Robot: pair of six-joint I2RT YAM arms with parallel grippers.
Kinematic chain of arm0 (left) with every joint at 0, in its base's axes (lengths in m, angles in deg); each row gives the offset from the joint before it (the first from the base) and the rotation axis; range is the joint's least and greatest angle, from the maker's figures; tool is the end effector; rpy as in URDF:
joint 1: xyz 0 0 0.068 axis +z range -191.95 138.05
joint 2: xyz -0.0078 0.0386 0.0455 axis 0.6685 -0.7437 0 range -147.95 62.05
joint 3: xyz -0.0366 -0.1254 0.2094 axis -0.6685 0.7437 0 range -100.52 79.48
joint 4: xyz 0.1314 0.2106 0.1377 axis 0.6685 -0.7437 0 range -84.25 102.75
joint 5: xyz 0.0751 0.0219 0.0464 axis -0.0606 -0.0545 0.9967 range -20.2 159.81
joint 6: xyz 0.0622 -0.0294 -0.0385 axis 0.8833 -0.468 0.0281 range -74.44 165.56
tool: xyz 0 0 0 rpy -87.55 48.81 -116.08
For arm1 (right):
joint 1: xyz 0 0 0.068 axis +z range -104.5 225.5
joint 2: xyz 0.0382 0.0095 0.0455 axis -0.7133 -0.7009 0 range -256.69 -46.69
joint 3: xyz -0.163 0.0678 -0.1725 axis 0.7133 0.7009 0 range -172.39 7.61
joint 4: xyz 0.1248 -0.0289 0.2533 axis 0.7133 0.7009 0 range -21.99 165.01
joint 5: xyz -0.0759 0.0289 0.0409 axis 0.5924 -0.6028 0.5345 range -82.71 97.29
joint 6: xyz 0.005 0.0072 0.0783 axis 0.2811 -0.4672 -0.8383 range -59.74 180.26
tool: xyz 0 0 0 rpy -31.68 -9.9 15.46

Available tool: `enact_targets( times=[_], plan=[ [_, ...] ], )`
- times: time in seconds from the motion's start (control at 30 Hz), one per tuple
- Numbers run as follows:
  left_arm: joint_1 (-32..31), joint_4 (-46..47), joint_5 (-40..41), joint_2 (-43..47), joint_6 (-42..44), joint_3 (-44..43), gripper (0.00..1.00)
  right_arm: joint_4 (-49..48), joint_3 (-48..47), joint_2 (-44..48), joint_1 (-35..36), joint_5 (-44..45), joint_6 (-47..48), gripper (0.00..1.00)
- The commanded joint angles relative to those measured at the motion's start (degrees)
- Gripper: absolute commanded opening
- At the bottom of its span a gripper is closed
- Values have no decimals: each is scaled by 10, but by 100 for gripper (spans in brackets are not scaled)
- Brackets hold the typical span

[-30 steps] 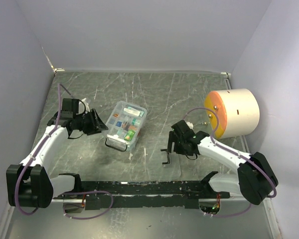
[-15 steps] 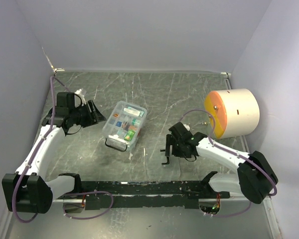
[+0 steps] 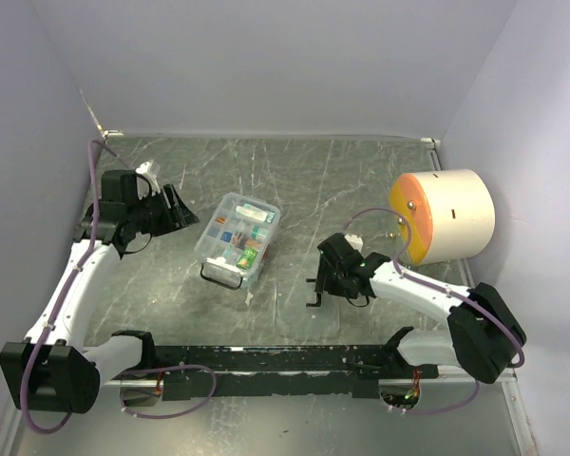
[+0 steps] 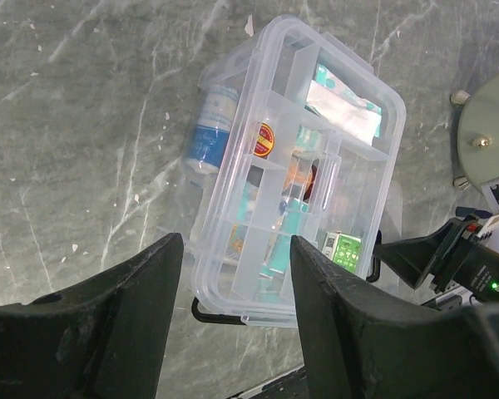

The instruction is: Organize the medicine kit

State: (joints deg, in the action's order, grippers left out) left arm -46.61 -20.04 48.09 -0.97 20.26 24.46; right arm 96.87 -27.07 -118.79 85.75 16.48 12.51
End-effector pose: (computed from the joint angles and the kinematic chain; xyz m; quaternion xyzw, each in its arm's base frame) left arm 0.2876 -0.0485 0.2572 -0.0827 0.8925 -0.2712 0.3507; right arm 0.2006 0.1558 0.0946 0.0803 0.9723 0.0859 0.2018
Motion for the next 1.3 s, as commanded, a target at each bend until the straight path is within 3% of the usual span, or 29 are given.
enact_targets(
  times=[0.0,0.17,0.3,0.43,0.6,0.77,0.9,1.03,1.27],
  plan=[
    [-3,7,-6,13,9,-23,66,-13,14,-15,-1,96,-72,47],
    [-3,3,-3,12,11,-27,65,-35,8,-25,-1,102,-110,48],
    [-3,-6,2,12,21,-34,69,-14,-5,-28,-2,94,-86,59],
    [-3,-27,26,11,49,-57,73,9,-15,-30,-2,64,-40,61],
    [-3,-51,78,15,71,-84,80,12,-14,-46,-1,31,-11,59],
    [-3,-59,154,40,73,-94,99,-6,-10,-68,-2,21,-11,51],
    [-3,-52,166,64,81,-86,100,-24,-6,-63,-3,35,-22,48],
    [-3,-42,129,78,90,-79,100,-38,-2,-31,-3,59,-37,48],
    [-15,-8,-96,48,97,-80,87,-41,9,10,-10,83,-63,48]
  ],
)
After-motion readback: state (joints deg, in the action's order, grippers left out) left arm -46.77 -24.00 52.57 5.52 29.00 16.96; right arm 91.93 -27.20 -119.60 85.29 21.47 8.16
